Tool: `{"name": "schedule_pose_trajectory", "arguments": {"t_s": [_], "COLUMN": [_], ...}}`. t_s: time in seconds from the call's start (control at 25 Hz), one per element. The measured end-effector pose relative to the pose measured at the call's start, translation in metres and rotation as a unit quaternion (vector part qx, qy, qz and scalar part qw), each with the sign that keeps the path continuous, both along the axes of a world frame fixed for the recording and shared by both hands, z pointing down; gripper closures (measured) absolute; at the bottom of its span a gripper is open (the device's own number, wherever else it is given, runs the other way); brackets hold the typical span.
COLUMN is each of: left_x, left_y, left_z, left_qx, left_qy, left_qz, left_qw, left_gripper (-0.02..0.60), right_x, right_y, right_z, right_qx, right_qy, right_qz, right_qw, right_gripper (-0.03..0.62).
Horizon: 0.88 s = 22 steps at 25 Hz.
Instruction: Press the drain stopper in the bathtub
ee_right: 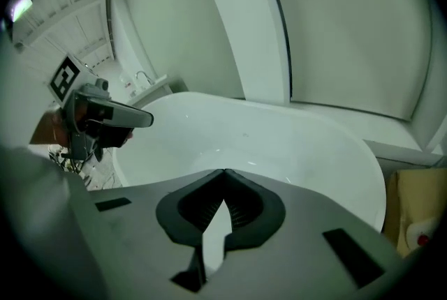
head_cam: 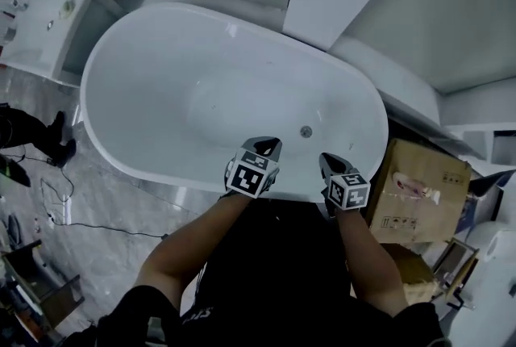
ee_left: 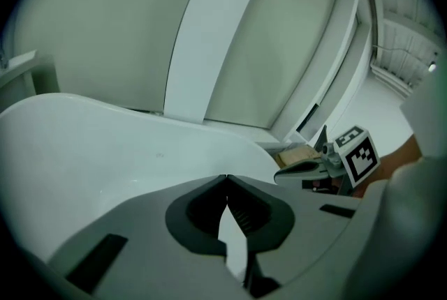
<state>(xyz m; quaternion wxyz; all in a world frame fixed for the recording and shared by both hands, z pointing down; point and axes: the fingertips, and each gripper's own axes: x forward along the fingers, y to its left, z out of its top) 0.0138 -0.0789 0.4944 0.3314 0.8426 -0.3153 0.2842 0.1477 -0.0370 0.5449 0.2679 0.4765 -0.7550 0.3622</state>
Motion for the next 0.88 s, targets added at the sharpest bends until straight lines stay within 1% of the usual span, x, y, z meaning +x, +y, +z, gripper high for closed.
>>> {"name": "schedule_pose_trajectory", "arguments": {"t_s": [0.08, 0.12, 0.2, 0.28, 0.4, 0.52, 0.64, 0.8, 0.88], "left_x": [-0.005, -0.009, -0.014, -0.018, -0.020, -0.009, 0.014, 0.038, 0.045], "left_y": [0.003, 0.005, 0.012, 0.023, 0.045, 0.074, 0.103, 0.139, 0.153], "left_z": [-0.033, -0.049, -0.076, -0.098, -0.123, -0.145, -0.171, -0.207, -0.225], "left_qx": [0.006, 0.016, 0.049, 0.081, 0.116, 0.128, 0.136, 0.153, 0.169], "left_qy": [0.024, 0.029, 0.026, 0.016, 0.001, -0.002, 0.014, 0.025, 0.024], "left_qz": [-0.023, -0.031, -0.042, -0.053, -0.070, -0.084, -0.090, -0.080, -0.068], "left_qw": [0.9994, 0.9989, 0.9976, 0.9952, 0.9908, 0.9882, 0.9865, 0.9848, 0.9829], "left_gripper": [0.568, 0.568, 0.568, 0.568, 0.568, 0.568, 0.568, 0.568, 0.568], "right_x": [-0.006, -0.009, -0.014, -0.016, -0.014, -0.004, 0.012, 0.031, 0.038], "right_y": [0.006, 0.010, 0.016, 0.022, 0.032, 0.058, 0.098, 0.149, 0.165], "right_z": [-0.034, -0.049, -0.076, -0.105, -0.153, -0.195, -0.223, -0.242, -0.249], "right_qx": [0.022, 0.034, 0.060, 0.089, 0.139, 0.179, 0.198, 0.211, 0.214], "right_qy": [-0.018, -0.025, -0.033, -0.043, -0.060, -0.089, -0.112, -0.111, -0.111], "right_qz": [-0.002, -0.009, -0.028, -0.047, -0.062, -0.056, -0.050, -0.048, -0.043], "right_qw": [1.000, 0.999, 0.997, 0.994, 0.987, 0.978, 0.973, 0.970, 0.969], "right_gripper": [0.580, 0.580, 0.580, 0.580, 0.580, 0.580, 0.580, 0.580, 0.580]}}
